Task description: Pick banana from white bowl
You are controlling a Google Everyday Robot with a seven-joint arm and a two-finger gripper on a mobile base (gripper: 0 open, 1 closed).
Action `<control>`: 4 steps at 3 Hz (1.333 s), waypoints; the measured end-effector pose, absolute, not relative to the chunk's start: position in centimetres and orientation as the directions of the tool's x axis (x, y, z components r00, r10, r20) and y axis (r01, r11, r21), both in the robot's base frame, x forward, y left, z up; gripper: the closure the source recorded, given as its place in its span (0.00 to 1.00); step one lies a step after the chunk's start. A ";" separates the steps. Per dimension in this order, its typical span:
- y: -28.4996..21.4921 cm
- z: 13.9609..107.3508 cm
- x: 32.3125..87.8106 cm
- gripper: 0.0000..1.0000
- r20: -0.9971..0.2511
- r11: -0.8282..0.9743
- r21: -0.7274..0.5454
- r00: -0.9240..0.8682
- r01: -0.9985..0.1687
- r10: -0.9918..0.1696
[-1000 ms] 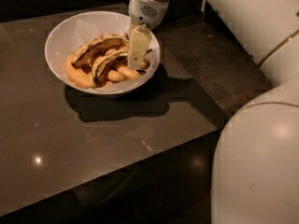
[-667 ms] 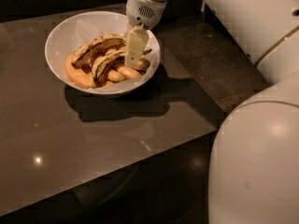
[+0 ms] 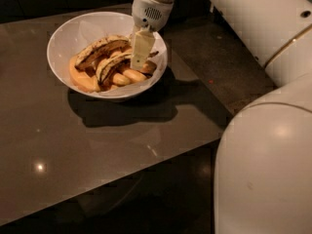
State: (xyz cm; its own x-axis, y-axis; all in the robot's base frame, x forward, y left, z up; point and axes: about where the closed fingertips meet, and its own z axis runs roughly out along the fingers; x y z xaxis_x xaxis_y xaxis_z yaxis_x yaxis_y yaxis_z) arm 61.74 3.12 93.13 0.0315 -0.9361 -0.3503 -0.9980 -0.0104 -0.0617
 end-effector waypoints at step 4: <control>3.8 92.8 61.3 1.00 -0.338 -0.019 -0.072 0.043 -0.997 -0.940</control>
Offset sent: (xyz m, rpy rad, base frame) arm -0.0162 0.0007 -0.0022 -0.0501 0.0184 0.0332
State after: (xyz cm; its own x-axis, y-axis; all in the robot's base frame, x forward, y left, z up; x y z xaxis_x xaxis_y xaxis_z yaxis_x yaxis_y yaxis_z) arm 61.28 3.75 92.84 0.0425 -0.9403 -0.3377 -0.9972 -0.0191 -0.0725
